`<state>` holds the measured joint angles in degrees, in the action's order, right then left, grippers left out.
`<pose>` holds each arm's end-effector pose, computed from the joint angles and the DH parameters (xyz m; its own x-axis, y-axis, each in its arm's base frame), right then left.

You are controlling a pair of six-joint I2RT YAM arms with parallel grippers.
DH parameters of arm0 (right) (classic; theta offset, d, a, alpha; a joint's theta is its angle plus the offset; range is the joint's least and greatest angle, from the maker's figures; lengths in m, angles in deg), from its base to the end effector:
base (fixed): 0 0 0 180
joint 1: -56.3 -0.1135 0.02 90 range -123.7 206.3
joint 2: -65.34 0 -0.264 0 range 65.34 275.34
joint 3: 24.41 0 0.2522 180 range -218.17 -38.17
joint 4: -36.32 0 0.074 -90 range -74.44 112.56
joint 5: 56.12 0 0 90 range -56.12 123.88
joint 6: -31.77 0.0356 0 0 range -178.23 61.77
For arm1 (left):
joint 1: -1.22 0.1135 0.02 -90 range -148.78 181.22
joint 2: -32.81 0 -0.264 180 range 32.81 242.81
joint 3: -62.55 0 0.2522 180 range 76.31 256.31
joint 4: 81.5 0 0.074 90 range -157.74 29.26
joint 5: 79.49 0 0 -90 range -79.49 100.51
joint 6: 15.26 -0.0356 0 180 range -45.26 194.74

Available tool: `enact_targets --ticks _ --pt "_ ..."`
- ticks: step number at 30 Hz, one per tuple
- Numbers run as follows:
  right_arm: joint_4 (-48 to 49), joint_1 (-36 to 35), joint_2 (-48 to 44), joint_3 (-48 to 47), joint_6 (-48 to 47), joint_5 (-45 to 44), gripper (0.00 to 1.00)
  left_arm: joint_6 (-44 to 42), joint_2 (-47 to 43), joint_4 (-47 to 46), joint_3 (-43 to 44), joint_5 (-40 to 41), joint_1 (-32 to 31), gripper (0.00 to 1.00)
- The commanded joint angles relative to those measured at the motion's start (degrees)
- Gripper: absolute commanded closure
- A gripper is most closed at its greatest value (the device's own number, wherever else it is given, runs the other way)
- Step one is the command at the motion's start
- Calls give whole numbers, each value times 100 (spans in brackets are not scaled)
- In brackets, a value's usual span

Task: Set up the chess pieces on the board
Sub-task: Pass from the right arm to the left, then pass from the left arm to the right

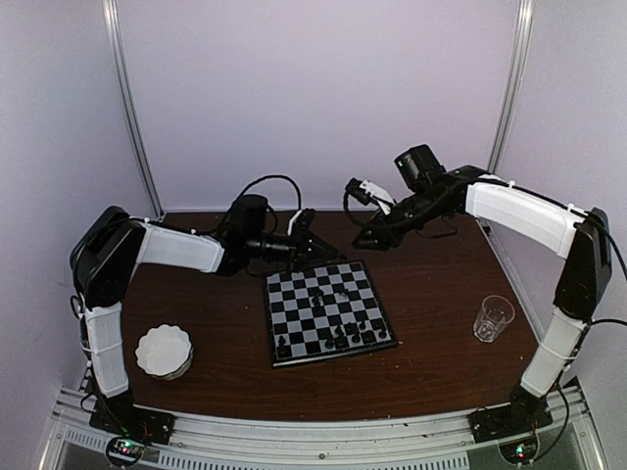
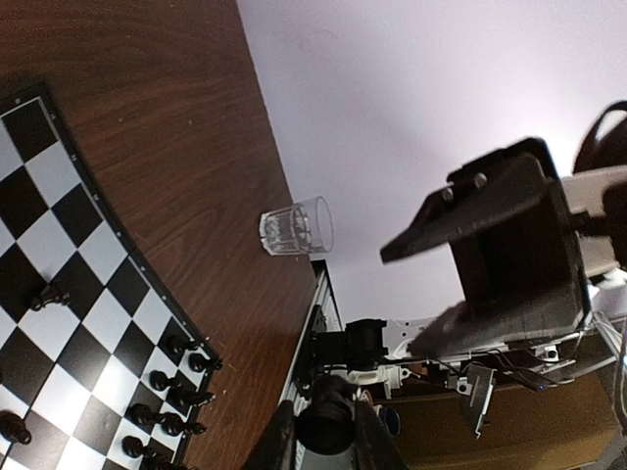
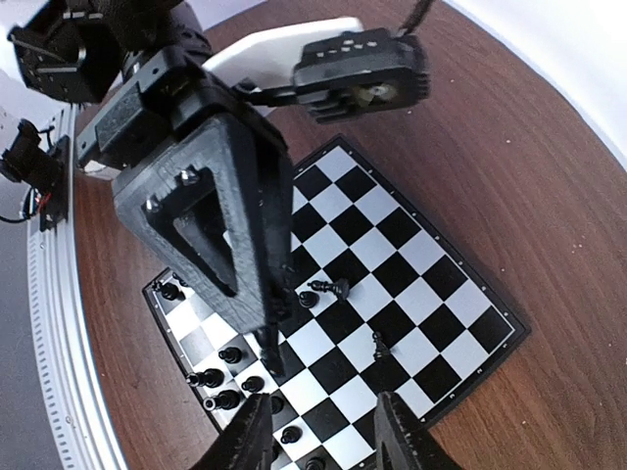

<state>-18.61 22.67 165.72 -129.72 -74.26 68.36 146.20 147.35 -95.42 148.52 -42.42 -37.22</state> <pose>0.3096 0.2301 0.3157 -0.4033 -0.5416 -0.7375 -0.9061 0.3488 0.2393 0.3297 -0.2980 0.2089 -0.9916 0.0574 -0.1163 0.1236 0.1466 -0.9814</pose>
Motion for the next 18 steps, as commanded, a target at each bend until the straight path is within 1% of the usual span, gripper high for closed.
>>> enact_targets --ticks 1,5,12,15,18 --pt "311 249 -203 256 268 1121 61 745 83 -1614 -108 -228 -6 80" --pt "595 251 -101 341 411 1453 57 1146 191 -2149 -110 -268 -6 81" --pt "693 235 8 246 516 1631 59 1444 267 -2476 -121 -279 -6 81" --pt "717 196 22 275 521 1661 64 1480 271 -2514 -123 -280 -6 81" --pt "731 173 21 284 510 1697 72 1507 288 -2528 -119 -280 -6 81"
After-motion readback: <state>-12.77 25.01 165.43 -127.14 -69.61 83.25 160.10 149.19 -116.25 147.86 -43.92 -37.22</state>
